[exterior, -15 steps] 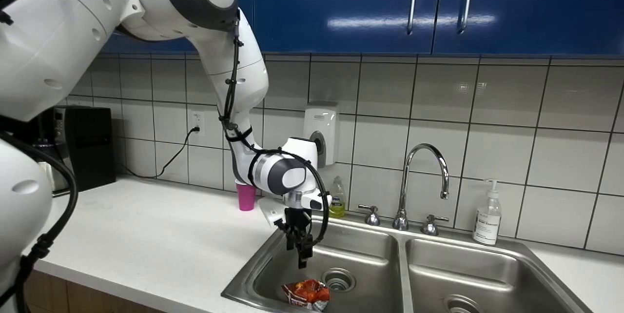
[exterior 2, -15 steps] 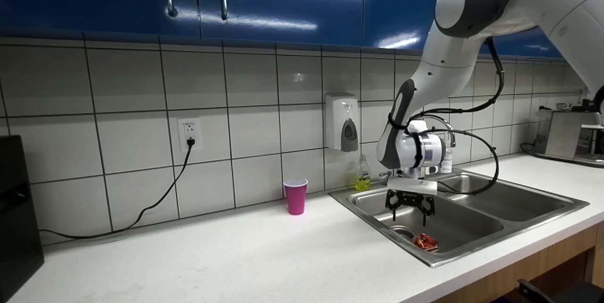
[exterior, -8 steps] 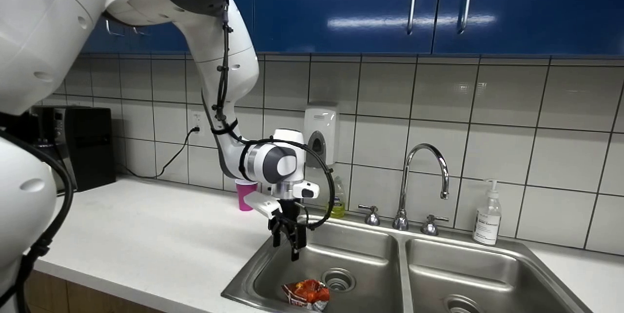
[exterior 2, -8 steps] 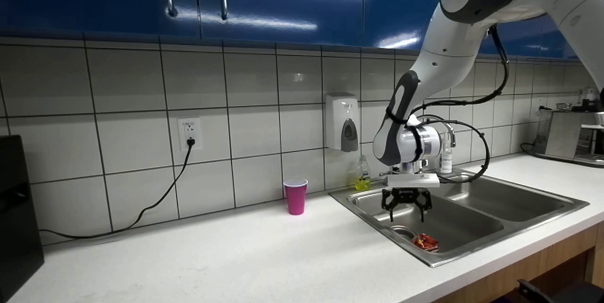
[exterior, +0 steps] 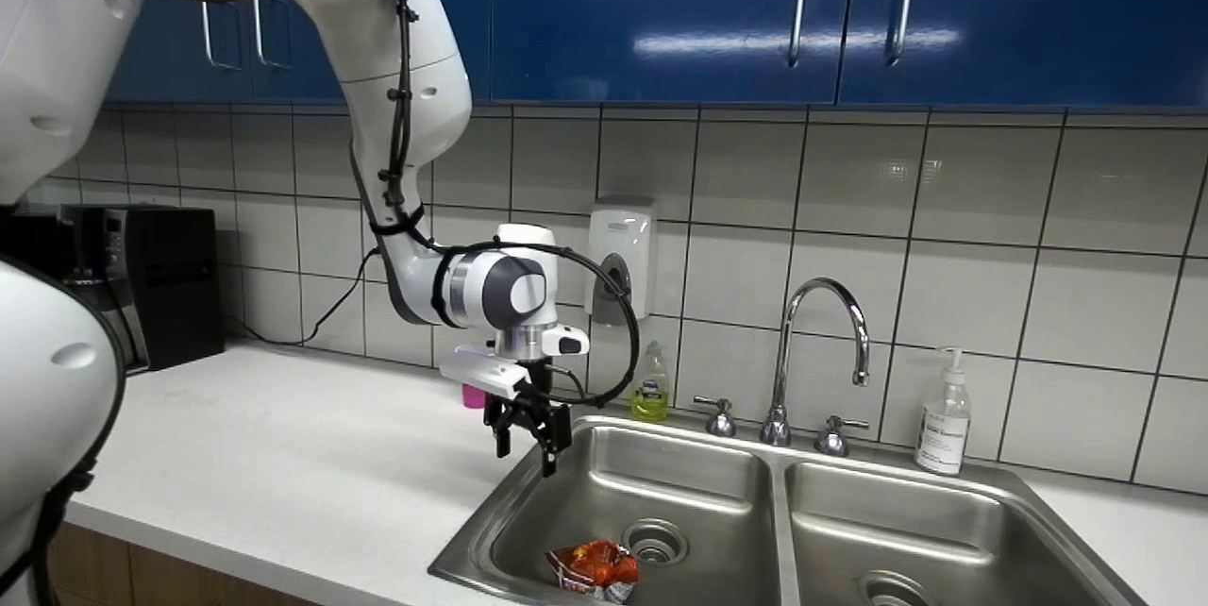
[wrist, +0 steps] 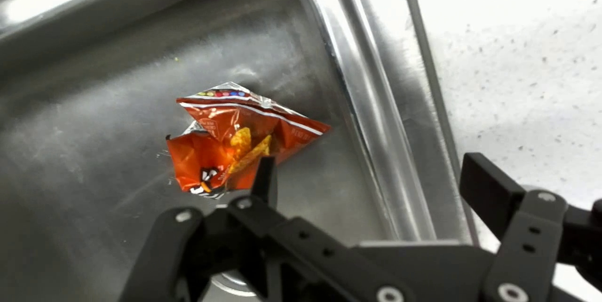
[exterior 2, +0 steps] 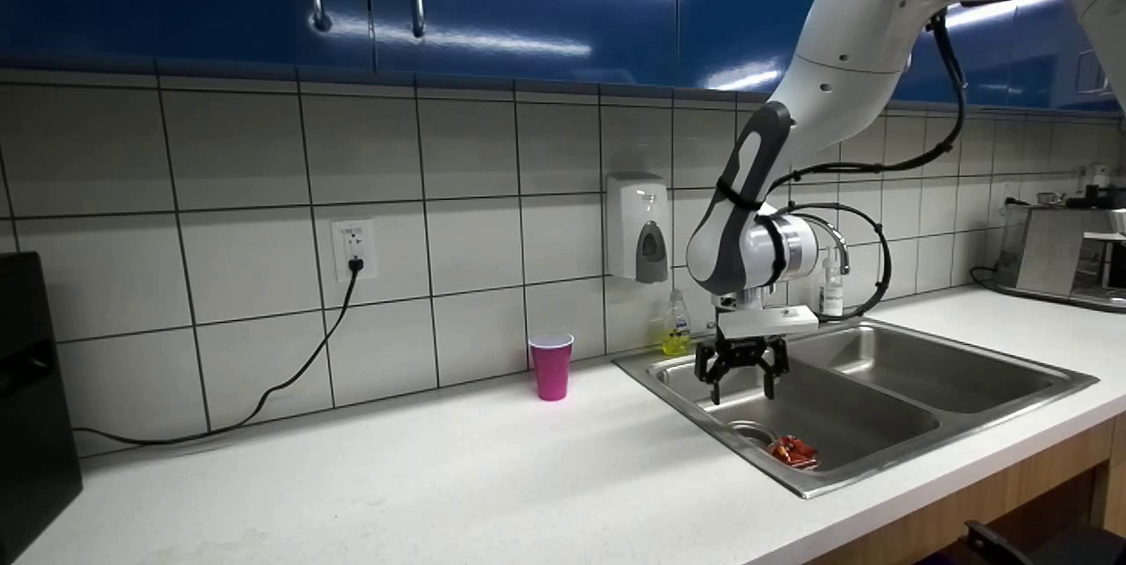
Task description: Put the red packet in the sink on the left.
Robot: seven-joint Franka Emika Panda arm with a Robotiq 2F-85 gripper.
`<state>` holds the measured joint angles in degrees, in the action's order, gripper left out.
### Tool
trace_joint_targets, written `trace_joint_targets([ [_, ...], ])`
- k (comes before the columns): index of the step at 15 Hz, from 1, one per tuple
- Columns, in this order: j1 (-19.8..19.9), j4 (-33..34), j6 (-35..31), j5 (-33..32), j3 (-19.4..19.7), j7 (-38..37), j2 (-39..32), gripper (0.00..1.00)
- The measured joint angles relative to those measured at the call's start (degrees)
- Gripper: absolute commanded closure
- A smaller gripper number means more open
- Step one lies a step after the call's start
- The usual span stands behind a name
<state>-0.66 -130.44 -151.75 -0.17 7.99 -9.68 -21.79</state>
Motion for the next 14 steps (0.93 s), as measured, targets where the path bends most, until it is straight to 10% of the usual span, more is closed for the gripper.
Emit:
trace_joint_targets([
  [14, -4.69, -15.64, 3.79, -3.28, -4.98, 0.22, 15.41, 0.0],
])
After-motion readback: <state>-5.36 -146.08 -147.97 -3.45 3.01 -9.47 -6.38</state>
